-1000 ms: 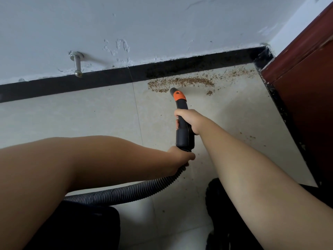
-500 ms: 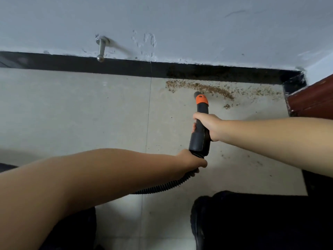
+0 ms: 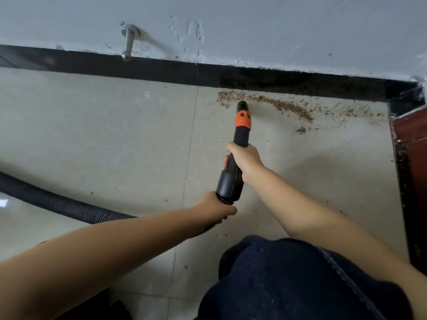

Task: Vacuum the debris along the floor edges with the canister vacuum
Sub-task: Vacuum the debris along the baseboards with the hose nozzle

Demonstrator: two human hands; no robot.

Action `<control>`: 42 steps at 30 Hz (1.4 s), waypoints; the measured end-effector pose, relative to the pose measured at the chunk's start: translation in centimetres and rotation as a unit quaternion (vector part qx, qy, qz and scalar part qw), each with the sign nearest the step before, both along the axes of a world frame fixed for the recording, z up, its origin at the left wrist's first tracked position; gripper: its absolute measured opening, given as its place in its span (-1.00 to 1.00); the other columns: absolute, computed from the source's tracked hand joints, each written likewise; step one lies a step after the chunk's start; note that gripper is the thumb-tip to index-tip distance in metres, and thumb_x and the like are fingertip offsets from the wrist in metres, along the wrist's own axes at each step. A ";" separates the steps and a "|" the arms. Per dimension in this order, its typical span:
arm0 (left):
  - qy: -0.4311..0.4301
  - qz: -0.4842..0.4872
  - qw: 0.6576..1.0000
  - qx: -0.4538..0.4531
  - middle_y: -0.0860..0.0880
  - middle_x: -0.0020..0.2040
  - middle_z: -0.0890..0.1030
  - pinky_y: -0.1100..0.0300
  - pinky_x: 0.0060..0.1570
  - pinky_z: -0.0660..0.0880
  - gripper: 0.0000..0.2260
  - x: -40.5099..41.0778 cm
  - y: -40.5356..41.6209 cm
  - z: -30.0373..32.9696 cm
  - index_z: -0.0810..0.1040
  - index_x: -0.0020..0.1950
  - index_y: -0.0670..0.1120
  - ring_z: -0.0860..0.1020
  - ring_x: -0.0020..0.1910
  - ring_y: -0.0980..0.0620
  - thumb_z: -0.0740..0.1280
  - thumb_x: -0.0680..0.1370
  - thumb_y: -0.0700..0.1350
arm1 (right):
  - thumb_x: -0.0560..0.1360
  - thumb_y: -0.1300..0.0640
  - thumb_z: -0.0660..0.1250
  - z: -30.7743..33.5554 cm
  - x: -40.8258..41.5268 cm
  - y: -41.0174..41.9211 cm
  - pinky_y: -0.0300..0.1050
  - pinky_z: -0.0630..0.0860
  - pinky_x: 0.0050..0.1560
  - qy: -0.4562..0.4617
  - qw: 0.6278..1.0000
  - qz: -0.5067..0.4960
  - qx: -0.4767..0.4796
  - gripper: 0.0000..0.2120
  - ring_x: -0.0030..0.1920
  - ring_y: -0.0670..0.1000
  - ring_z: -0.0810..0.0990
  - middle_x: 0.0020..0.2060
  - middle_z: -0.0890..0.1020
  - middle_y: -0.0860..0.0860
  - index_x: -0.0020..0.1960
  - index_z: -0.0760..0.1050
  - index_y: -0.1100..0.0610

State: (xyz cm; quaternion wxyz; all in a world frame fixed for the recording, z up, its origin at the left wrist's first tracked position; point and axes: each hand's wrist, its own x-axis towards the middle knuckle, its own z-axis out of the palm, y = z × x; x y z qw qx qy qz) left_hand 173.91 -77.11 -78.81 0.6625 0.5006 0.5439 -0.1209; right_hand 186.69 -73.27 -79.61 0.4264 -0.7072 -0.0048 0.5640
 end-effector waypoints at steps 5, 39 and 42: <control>0.018 0.024 1.000 -0.001 -0.04 -0.34 0.50 0.32 -0.45 0.43 -0.89 -2.3 0.4 -0.1 0.44 -0.17 -0.09 0.45 -0.43 0.07 0.37 0.43 -0.20 | 0.43 0.28 0.25 -0.2 -2.7 1.4 -0.09 0.48 -0.37 0.016 0.998 0.053 0.012 -0.89 -0.57 0.02 0.44 -0.58 0.46 0.03 -0.12 0.32 0.15; -0.040 0.034 0.999 -0.005 -0.05 -0.31 0.45 0.28 -0.39 0.41 -0.88 3.1 0.9 0.6 0.42 -0.08 -0.13 0.42 -0.42 0.07 0.35 0.46 -0.22 | 0.44 0.29 0.27 1.1 3.0 2.2 -0.20 0.49 -0.46 0.024 0.998 0.053 -0.001 -0.89 -0.61 -0.01 0.43 -0.55 0.45 0.05 -0.14 0.33 0.19; -0.038 0.057 0.998 -0.004 -0.04 -0.32 0.45 0.33 -0.45 0.41 -0.86 2.5 1.1 0.6 0.39 -0.17 -0.08 0.42 -0.42 0.09 0.35 0.46 -0.22 | 0.44 0.29 0.26 1.1 2.0 3.2 -0.18 0.50 -0.44 0.021 0.996 0.090 0.005 -0.89 -0.62 0.00 0.43 -0.54 0.45 0.06 -0.14 0.32 0.19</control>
